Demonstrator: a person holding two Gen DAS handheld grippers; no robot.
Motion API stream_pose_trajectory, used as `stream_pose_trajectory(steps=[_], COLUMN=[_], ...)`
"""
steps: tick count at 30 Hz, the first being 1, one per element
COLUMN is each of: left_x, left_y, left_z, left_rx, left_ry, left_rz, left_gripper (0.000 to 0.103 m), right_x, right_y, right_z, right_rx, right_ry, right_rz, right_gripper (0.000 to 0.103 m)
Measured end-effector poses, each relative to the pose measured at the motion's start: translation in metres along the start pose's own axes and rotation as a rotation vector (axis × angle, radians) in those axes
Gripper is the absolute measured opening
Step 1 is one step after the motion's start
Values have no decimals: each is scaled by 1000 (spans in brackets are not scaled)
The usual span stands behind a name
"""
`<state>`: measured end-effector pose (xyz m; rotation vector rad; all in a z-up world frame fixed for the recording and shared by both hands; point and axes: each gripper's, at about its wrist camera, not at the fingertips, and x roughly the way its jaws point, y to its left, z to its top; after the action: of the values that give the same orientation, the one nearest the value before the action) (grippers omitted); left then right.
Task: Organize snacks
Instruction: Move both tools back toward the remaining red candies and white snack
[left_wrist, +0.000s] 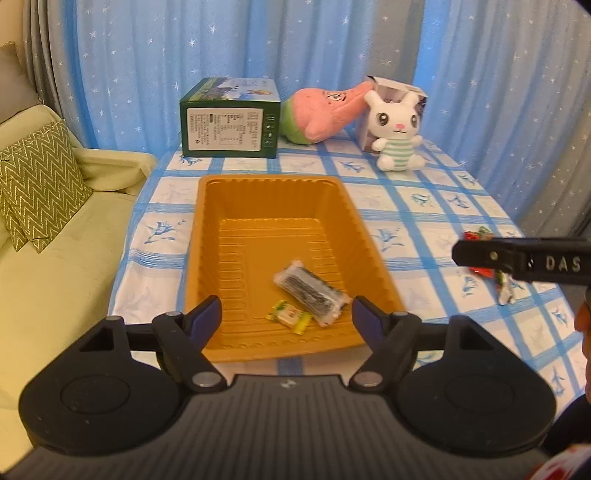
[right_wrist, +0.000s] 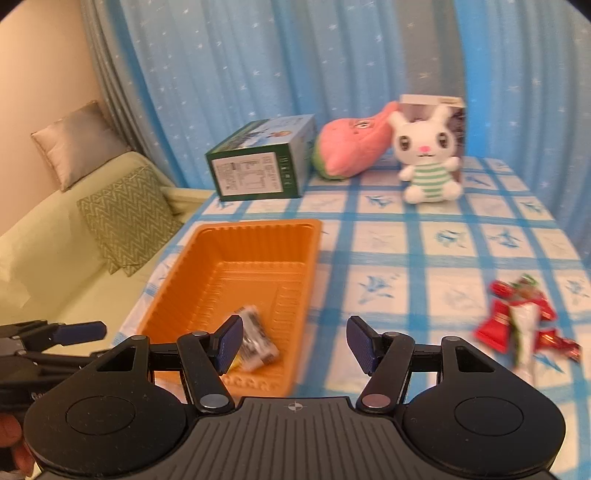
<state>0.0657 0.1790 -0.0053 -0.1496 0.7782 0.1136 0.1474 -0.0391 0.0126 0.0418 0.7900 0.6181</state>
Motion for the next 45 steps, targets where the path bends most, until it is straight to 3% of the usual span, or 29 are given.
stream_pose_trajectory(steps=[12, 24, 36, 45], left_x=[-41, -46, -21, 11], left_y=[-54, -105, -168, -220], left_z=[-13, -19, -17, -13], left_rx=[-7, 42, 122, 183], left_ry=[-27, -25, 5, 16], left_rz=[-41, -109, -196, -238], left_gripper=[84, 88, 88, 88], right_x=[-84, -144, -187, -188], right_y=[-31, -97, -171, -211], right_z=[-30, -59, -93, -96], right_rx=[6, 80, 225, 228], right_ry=[-67, -111, -134, -133], right_rz=[-127, -284, -436, -432], right_gripper=[62, 64, 65, 65])
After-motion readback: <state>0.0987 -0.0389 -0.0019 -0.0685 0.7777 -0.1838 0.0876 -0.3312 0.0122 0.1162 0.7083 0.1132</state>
